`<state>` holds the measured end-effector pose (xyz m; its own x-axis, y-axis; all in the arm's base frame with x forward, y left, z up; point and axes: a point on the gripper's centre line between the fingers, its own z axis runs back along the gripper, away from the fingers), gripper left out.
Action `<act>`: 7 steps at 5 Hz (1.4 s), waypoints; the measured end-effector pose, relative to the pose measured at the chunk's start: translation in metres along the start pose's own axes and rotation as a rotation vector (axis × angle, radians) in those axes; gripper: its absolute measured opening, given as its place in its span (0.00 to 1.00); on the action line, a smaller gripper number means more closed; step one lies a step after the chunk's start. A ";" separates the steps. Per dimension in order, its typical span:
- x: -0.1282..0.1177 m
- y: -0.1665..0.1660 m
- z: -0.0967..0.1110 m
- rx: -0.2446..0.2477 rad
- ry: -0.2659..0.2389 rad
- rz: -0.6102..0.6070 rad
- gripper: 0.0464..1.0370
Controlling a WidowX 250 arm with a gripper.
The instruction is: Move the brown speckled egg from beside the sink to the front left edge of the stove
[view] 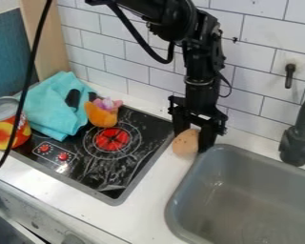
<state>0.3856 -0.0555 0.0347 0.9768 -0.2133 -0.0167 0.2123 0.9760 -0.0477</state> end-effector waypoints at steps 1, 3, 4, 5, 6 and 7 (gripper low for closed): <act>-0.003 0.000 -0.002 0.001 -0.003 0.010 0.61; -0.044 -0.001 0.038 0.041 -0.061 0.045 0.60; -0.081 -0.003 0.057 0.051 -0.058 0.067 0.60; -0.128 0.006 0.061 0.107 0.024 0.111 0.60; -0.149 0.024 0.054 0.134 0.048 0.135 0.60; -0.154 0.039 0.053 0.139 0.033 0.166 0.60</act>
<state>0.2452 0.0173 0.0881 0.9978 -0.0477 -0.0459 0.0520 0.9939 0.0969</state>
